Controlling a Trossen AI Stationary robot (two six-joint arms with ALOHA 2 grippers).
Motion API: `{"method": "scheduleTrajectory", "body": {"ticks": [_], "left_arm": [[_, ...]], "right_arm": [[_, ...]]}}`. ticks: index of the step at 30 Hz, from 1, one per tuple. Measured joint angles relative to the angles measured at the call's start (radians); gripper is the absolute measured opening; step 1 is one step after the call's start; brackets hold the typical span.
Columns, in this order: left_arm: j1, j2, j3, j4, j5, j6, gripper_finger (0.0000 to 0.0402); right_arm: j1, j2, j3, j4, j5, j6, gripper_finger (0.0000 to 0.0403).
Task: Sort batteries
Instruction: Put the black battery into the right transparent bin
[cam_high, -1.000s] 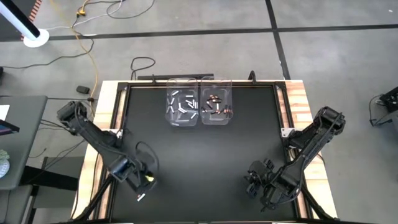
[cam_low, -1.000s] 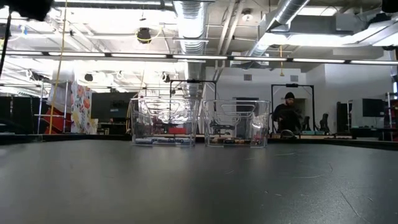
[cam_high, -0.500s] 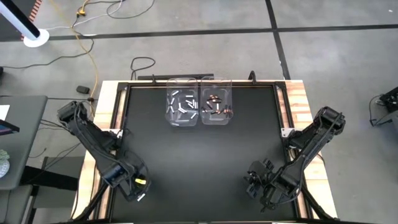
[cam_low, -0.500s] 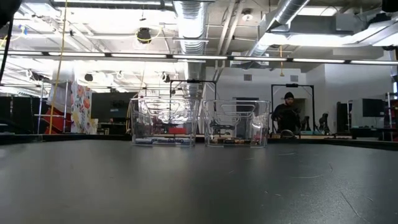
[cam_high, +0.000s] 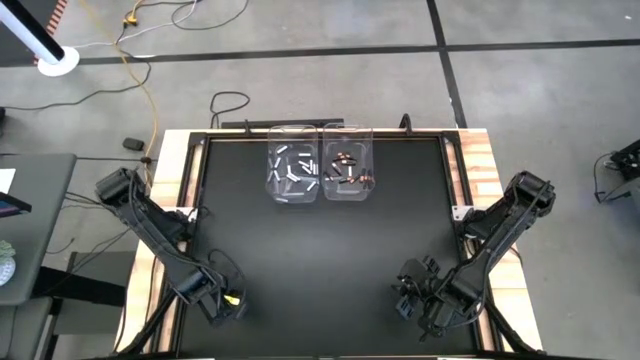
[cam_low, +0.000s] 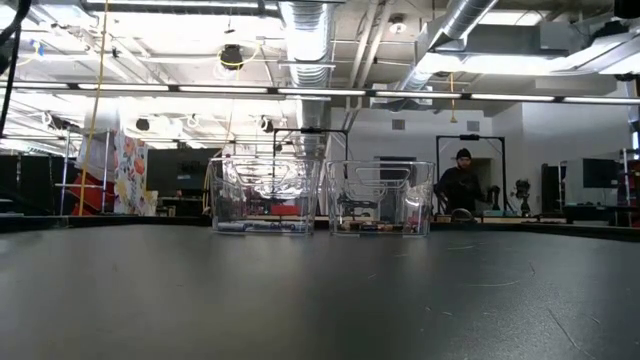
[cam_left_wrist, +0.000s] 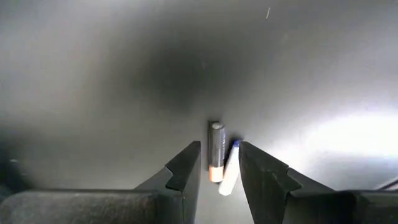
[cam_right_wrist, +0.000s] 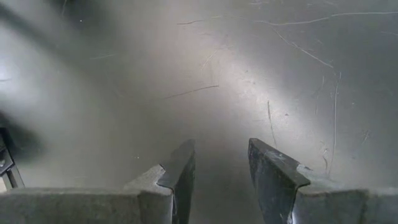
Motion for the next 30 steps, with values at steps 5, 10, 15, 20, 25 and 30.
{"method": "scheduleTrajectory", "body": {"ticks": [5, 10, 15, 20, 25, 30], "left_arm": [[0.0, 0.087, 0.0, 0.073, 0.069, 0.019, 0.0102], [-0.001, 0.13, 0.001, 0.131, 0.07, 0.036, 0.0102], [-0.002, 0.139, 0.001, 0.121, 0.072, 0.035, 0.0102], [-0.002, 0.139, 0.002, 0.1, 0.072, 0.034, 0.0102], [-0.002, 0.139, 0.002, 0.095, 0.064, 0.04, 0.0102], [0.013, 0.138, 0.002, 0.069, 0.042, 0.065, 0.0102]], "right_arm": [[0.0, 0.0, 0.0, 0.0, 0.0, 0.0, 0.0164], [0.0, 0.0, 0.0, 0.0, 0.0, 0.0, 0.0164], [0.0, 0.0, 0.0, 0.0, 0.0, 0.0, 0.0164], [0.0, 0.0, 0.0, 0.001, 0.0, 0.0, 0.0164], [0.0, 0.0, 0.0, 0.001, 0.0, 0.0, 0.0164], [0.0, 0.0, 0.0, 0.001, 0.0, -0.008, 0.0164]]}}
